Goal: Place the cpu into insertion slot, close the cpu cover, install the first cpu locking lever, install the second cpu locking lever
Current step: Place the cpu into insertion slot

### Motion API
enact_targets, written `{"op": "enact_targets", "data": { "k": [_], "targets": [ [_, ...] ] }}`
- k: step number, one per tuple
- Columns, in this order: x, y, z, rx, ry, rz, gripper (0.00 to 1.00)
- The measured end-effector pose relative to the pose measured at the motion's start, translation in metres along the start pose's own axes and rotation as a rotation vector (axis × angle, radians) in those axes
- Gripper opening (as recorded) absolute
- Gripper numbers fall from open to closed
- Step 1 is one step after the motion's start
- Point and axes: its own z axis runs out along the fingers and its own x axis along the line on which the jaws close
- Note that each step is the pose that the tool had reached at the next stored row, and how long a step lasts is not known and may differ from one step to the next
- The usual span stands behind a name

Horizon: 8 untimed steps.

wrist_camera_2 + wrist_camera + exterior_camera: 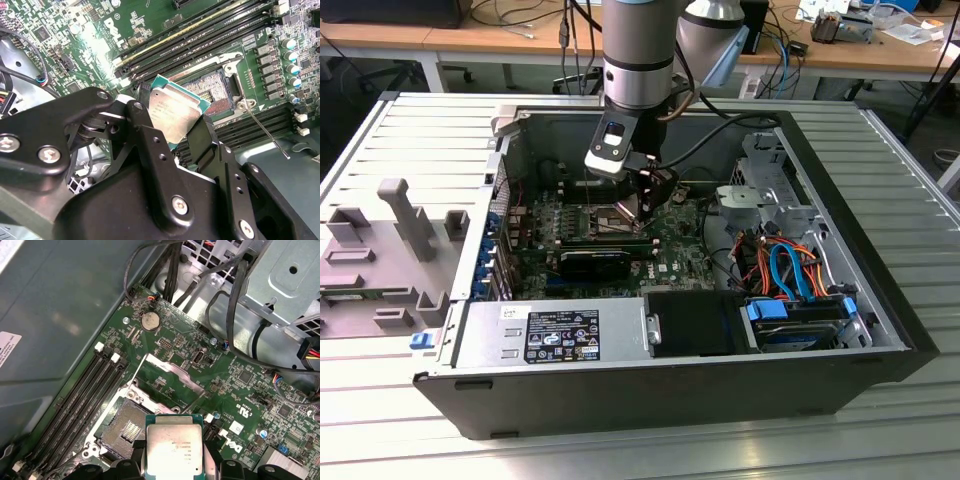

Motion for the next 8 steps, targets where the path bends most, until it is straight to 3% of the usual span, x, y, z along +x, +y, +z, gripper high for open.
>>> {"op": "enact_targets", "data": {
  "k": [8],
  "targets": [
    [0.0, 0.0, 0.0, 0.0003, -0.0001, 0.01, 0.54]
  ]
}}
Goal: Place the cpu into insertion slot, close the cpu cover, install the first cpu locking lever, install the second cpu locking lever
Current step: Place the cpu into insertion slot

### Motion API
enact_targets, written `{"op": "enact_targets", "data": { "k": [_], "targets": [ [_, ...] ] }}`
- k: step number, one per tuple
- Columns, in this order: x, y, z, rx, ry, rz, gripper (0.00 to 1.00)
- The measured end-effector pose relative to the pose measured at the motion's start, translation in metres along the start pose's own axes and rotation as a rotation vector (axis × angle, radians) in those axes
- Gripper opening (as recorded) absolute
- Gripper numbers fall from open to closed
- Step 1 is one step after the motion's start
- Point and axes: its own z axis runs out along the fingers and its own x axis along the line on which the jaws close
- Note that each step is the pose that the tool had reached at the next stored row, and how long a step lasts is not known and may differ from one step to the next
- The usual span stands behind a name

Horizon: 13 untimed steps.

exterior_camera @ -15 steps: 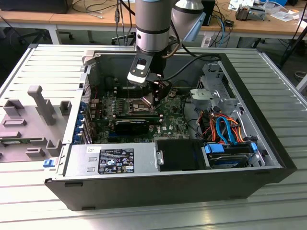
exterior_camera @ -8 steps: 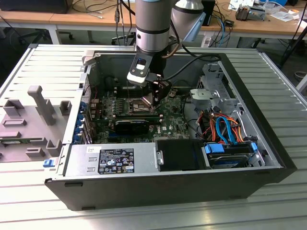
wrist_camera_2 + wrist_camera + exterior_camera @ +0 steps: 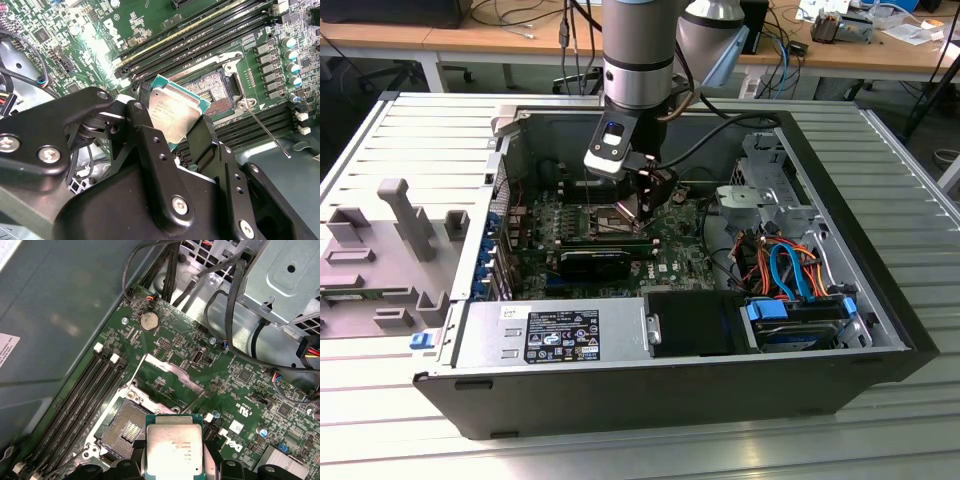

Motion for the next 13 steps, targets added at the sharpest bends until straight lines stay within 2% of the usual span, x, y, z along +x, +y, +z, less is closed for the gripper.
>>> {"op": "enact_targets", "data": {
  "k": [13],
  "targets": [
    [0.0, 0.0, 0.0, 0.001, -0.0004, 0.027, 0.54]
  ]
}}
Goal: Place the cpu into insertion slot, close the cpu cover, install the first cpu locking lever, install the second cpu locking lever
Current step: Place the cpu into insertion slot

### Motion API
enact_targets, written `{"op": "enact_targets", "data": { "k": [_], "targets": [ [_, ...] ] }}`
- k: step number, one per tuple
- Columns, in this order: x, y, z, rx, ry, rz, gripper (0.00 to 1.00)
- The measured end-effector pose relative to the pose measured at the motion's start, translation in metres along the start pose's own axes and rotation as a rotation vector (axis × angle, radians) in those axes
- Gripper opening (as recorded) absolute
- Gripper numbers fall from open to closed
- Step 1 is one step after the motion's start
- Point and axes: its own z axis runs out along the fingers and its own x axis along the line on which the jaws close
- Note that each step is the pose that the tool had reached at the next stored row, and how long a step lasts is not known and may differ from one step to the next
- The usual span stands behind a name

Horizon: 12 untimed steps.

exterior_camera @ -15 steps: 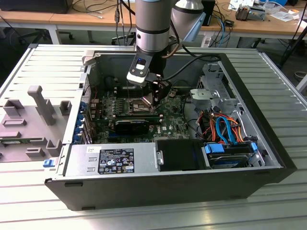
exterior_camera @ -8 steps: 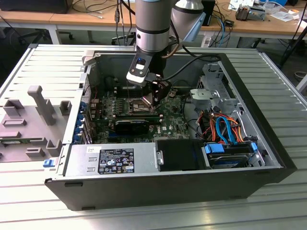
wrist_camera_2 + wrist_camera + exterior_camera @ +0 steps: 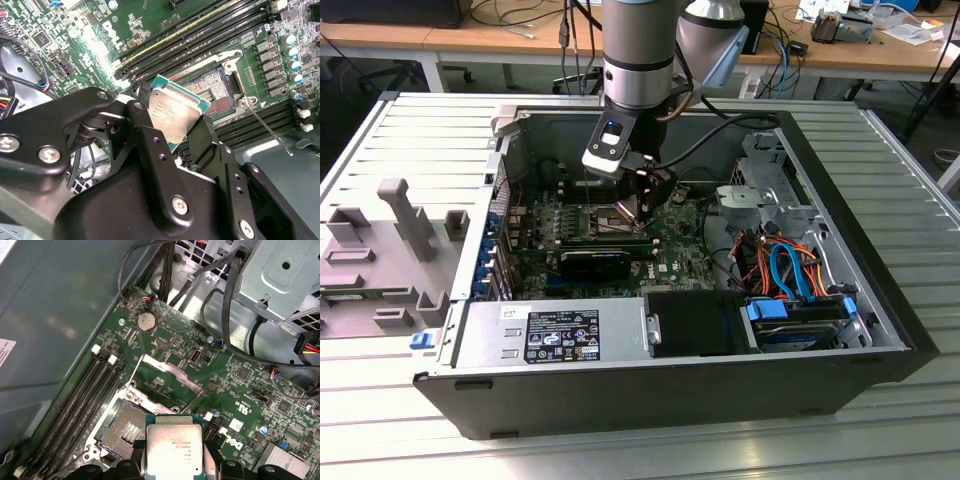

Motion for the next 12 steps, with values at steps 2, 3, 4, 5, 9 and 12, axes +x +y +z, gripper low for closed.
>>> {"op": "enact_targets", "data": {
  "k": [2, 3, 4, 5, 9, 12],
  "targets": [
    [0.0, -0.0001, 0.0, 0.0002, -0.0001, 0.004, 0.54],
    [0.0, -0.0001, 0.0, 0.0002, -0.0001, 0.006, 0.54],
    [0.0001, -0.0001, 0.0, 0.0003, -0.0001, 0.008, 0.54],
    [0.0, -0.0001, 0.0, 0.0004, -0.0001, 0.009, 0.54],
    [0.0, 0.0, 0.0, 0.0007, -0.0002, 0.018, 0.54],
    [0.0, 0.0, 0.0, 0.0009, -0.0004, 0.024, 0.54]
  ]
}}
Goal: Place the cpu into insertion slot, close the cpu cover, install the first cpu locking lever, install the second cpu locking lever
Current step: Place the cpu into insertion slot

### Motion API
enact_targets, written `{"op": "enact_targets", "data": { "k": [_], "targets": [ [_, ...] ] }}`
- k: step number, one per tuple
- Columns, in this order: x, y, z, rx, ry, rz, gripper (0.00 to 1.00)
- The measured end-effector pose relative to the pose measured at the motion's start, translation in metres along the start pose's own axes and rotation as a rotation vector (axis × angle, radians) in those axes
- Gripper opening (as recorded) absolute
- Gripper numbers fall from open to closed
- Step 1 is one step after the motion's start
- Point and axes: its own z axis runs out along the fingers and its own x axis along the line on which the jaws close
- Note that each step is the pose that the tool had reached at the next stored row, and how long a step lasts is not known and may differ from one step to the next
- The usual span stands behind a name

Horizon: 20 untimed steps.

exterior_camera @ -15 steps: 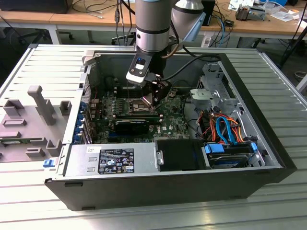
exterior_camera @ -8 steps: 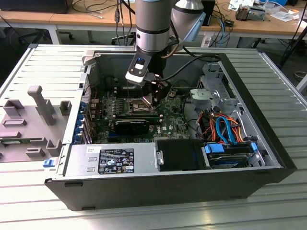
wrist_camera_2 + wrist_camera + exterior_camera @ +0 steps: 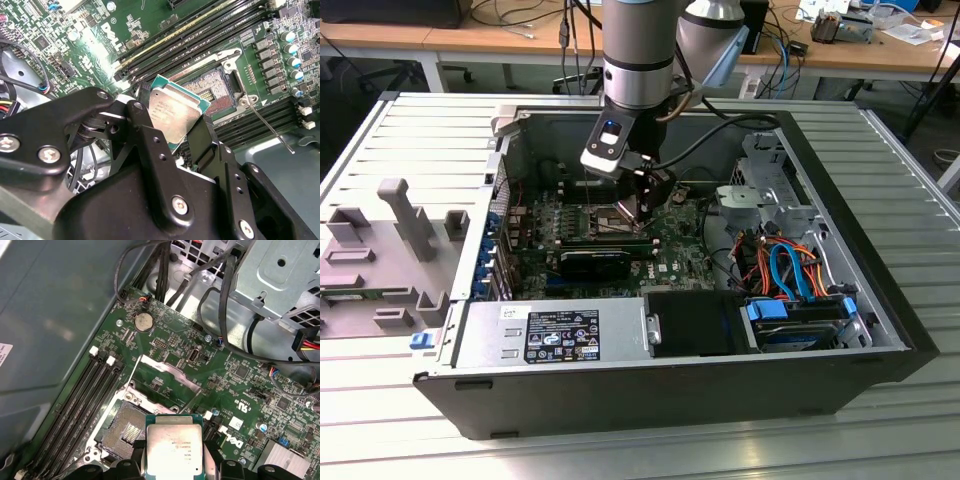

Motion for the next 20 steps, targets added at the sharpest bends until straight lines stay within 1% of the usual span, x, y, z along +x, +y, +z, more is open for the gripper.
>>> {"op": "enact_targets", "data": {
  "k": [20],
  "targets": [
    [0.0, 0.0, 0.0, 0.0016, -0.0006, 0.046, 0.54]
  ]
}}
